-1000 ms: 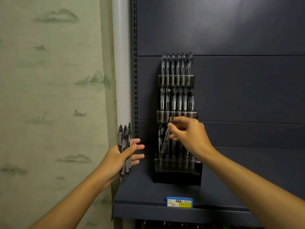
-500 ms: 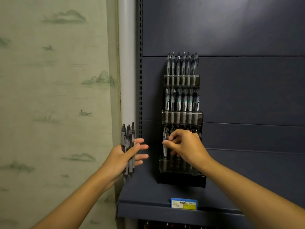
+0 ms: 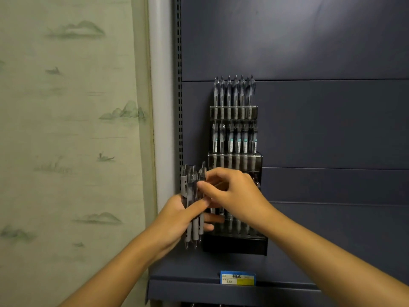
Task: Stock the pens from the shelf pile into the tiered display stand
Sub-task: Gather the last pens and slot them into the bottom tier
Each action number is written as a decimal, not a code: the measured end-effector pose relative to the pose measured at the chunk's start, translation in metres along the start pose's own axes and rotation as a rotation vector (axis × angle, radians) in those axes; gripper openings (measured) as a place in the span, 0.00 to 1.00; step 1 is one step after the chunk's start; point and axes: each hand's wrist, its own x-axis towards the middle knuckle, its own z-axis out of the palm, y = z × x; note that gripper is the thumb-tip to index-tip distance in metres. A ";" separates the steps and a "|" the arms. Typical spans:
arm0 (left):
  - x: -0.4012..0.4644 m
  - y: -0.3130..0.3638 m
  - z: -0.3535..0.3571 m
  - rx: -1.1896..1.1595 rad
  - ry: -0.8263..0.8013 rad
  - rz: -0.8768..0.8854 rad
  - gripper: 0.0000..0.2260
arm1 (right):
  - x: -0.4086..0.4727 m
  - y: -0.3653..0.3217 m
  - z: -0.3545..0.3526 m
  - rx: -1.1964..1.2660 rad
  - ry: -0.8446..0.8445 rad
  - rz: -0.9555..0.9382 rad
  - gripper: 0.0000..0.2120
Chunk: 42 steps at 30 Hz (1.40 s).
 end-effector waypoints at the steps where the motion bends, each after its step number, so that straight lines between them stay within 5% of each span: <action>1: 0.000 0.000 0.003 0.000 -0.001 0.002 0.10 | -0.001 0.000 -0.001 0.002 0.011 0.000 0.09; 15: 0.006 -0.020 -0.015 -0.047 0.094 -0.077 0.11 | 0.002 0.001 -0.031 0.096 0.226 0.031 0.02; 19: 0.002 -0.027 -0.034 -0.004 0.208 -0.089 0.10 | 0.007 0.013 -0.046 -0.076 0.300 0.030 0.09; 26: -0.003 -0.033 -0.051 0.017 0.342 -0.089 0.08 | 0.007 0.030 -0.042 -0.039 0.289 0.106 0.09; 42: -0.011 -0.031 -0.052 0.046 0.301 -0.070 0.08 | -0.003 0.047 -0.012 -0.049 0.068 0.186 0.07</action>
